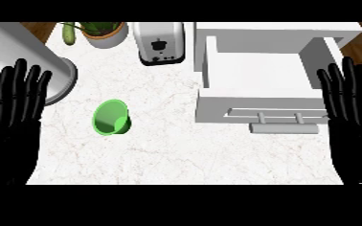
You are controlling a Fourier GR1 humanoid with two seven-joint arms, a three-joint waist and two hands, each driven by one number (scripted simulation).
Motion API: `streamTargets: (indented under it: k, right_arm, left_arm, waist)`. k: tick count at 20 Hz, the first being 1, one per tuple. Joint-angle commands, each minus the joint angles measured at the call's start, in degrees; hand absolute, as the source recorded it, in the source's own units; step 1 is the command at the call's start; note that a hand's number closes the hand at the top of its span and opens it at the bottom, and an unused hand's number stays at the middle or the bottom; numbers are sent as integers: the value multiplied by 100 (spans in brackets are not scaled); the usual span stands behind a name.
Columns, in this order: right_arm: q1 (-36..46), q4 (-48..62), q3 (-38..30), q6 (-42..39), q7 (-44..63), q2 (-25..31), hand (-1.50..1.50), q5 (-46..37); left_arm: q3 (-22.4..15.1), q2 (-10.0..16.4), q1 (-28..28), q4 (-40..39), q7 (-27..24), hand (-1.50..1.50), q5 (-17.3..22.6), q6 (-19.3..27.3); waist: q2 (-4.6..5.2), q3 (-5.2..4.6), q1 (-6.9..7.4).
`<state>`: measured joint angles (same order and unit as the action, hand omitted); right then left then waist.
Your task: Pick up the cup, place it into the drawer and close the drawer
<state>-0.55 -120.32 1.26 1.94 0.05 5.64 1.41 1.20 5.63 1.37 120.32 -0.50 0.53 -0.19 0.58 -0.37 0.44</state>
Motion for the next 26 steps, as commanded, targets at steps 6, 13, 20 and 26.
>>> streamTargets:
  k: [6,13,20,26]
  right_arm:
    - [-153,-122,52,-150,-214,70,-150,-129]
    - [362,825,41,-848,219,380,-150,324]
    - [1071,1193,-175,-725,501,281,-150,312]
    - [1579,1795,-530,-1030,207,529,-150,414]
  left_arm:
    - [158,823,-144,-176,-258,-150,1738,-1873]
    - [579,583,-564,-1680,522,-150,2670,-1706]
    - [905,809,-677,-3075,-200,-150,2160,-2180]
    - [814,694,-704,-4060,-897,-150,1656,-2381]
  waist:
    - [-72,31,-72]
    - [-50,37,-47]
    - [-53,36,-44]
    - [-51,36,-30]
